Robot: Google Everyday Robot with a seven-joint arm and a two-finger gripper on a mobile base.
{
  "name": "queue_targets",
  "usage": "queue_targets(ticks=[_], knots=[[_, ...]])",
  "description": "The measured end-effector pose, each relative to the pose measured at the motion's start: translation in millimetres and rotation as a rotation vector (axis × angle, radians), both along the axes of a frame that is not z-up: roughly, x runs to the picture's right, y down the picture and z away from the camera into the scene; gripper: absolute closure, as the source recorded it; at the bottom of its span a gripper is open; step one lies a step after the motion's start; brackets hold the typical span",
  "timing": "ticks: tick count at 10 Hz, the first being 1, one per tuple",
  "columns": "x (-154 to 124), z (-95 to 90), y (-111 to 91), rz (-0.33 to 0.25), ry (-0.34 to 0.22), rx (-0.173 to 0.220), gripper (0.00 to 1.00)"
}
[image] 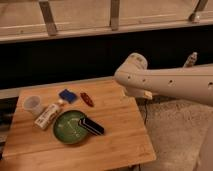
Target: Drag the pepper across the table
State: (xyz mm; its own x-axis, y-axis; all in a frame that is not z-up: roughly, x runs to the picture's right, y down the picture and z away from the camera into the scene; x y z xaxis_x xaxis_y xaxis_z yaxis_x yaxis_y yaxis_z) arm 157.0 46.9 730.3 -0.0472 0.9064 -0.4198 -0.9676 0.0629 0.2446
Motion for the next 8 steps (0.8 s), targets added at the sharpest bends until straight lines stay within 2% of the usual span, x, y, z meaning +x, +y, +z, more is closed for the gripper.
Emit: queue_targets(ticks=[2, 6, 8], knots=[[0, -0.6, 0, -0.001, 0.0, 0.002, 0.2], [2, 3.4, -7, -0.027, -0.025, 0.036, 0.2], [-10, 9.5, -23, -0.059, -0.085, 0.09, 0.2]])
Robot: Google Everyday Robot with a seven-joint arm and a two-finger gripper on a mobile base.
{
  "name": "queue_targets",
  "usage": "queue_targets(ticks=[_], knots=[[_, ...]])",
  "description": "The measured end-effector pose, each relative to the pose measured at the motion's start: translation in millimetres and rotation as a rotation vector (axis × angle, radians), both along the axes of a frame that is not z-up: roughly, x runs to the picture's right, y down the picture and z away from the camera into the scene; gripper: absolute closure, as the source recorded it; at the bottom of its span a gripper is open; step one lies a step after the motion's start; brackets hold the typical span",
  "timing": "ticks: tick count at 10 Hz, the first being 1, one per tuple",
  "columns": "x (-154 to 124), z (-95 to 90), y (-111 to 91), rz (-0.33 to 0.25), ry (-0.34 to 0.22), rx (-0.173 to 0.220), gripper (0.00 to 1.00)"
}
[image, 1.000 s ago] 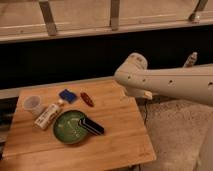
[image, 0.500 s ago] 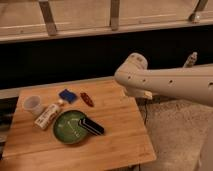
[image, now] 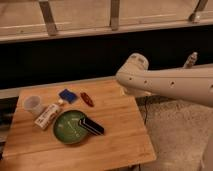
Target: Drag the pepper across the table
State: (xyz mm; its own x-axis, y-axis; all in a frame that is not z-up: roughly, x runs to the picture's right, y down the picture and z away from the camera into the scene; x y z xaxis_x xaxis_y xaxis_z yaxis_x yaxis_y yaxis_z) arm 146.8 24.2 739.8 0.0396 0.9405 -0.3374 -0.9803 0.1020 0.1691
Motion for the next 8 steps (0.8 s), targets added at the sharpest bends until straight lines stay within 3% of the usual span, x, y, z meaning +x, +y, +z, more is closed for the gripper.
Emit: queue_targets(ticks=[3, 8], knots=[[-35, 10.0, -19, -0.064, -0.12, 0.053, 0.2], [-103, 25.6, -30, -0.096, -0.356, 0.059, 0.2]])
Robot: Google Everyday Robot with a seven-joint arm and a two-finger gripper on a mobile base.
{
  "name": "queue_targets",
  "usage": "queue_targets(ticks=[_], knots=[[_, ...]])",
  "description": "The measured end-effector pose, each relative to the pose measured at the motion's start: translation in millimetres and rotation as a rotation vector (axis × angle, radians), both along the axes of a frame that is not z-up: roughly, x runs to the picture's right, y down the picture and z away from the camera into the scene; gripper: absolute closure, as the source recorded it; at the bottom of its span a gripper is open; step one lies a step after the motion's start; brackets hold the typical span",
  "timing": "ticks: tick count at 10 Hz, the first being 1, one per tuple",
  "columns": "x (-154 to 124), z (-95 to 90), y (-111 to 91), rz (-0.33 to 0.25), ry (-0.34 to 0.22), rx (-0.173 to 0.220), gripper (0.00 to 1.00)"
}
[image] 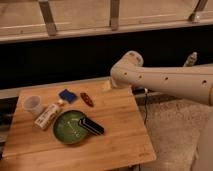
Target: Drag the pepper across the table
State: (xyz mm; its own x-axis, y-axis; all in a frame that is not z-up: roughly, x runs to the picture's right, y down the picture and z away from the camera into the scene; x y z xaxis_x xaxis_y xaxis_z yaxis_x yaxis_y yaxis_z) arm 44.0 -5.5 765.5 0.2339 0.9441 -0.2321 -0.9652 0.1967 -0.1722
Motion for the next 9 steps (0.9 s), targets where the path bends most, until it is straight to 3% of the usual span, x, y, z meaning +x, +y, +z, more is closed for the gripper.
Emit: queue_targets(ticks=[2, 4, 9], knots=[[-35, 11.9, 3, -0.042, -0.094, -0.019, 0.2], [-59, 20.5, 6, -0.069, -0.151, -0.039, 0.2], [-47, 14.7, 16, -0.052, -0.134, -0.059, 0.2]])
